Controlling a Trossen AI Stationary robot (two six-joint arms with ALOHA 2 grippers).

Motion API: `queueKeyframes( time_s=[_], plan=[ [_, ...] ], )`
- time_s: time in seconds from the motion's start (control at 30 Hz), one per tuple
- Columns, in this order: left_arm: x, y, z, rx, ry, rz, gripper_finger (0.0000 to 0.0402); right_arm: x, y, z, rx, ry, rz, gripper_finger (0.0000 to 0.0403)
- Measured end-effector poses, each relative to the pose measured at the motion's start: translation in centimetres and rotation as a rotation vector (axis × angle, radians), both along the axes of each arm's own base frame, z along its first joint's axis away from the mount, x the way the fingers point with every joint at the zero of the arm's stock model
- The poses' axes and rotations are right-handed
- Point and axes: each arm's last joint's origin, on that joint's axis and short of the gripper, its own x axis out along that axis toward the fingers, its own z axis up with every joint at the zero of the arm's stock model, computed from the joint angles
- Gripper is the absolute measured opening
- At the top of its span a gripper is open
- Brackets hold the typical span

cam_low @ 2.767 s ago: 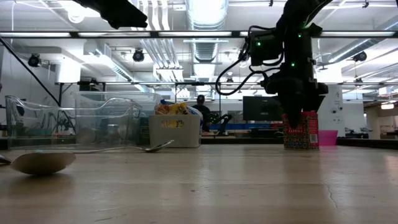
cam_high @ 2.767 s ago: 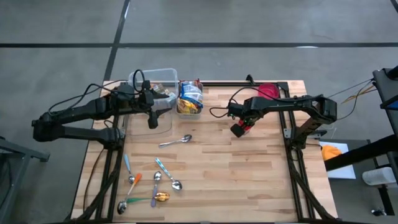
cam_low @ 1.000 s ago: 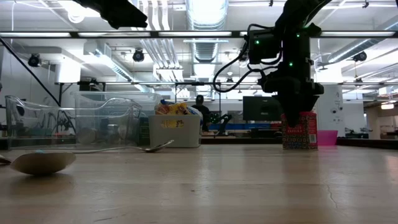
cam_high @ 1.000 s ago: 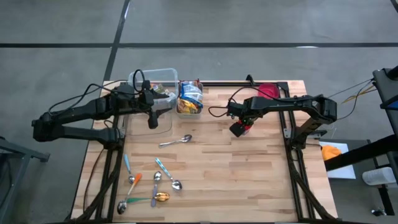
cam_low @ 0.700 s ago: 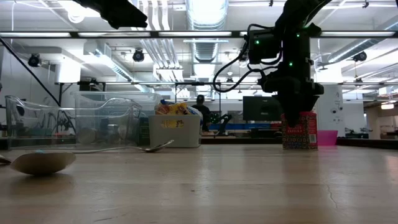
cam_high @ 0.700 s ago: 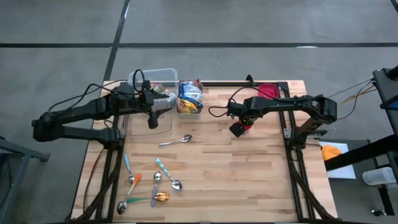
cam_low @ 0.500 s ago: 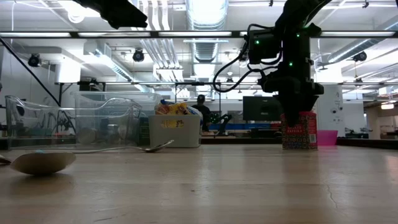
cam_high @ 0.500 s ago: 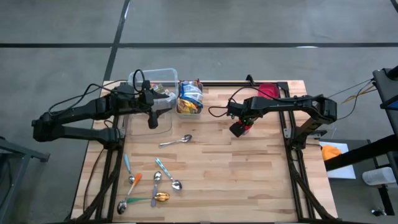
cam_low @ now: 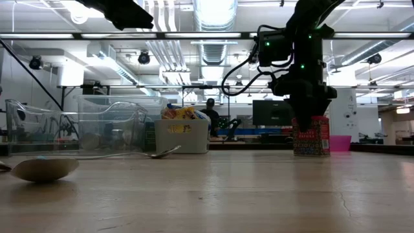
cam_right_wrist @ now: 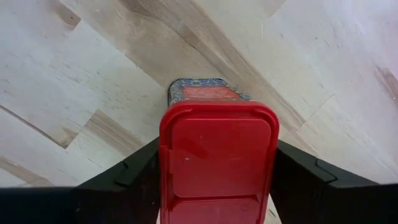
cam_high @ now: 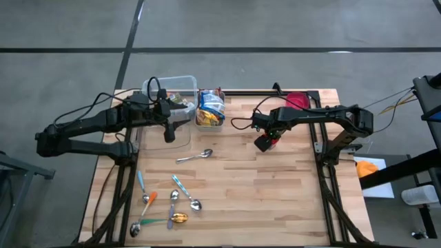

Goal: Pick & Place Food Item
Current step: Put the red seasoning can into the white bin

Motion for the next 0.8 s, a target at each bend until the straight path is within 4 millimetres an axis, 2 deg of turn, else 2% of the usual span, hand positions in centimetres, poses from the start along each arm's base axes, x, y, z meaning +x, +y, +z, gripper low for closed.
queueKeyframes(
  time_s=[0.13,0.27,0.43,0.63,0.8],
  plan=[
    [0.0,0.0,0.01,0.0,0.0,0.0,0.0248,0.0,0.0,0.0,0.0,0.0,0.0,0.021],
    [0.0,0.0,0.01,0.0,0.0,0.0,0.0248,0.0,0.0,0.0,0.0,0.0,0.001,0.0212],
    [0.0,0.0,0.01,0.0,0.0,0.0,0.0248,0.01,0.01,0.0,0.0,0.0,0.0,0.0235],
    [0.0,0.0,0.0,0.0,0.0,0.0,0.0248,0.0,0.02,-0.01,0.0,0.001,0.001,0.021],
    [0.0,0.0,0.0,0.0,0.0,0.0,0.0248,0.01,0.02,-0.01,-0.001,0.001,0.001,0.0211]
  ],
)
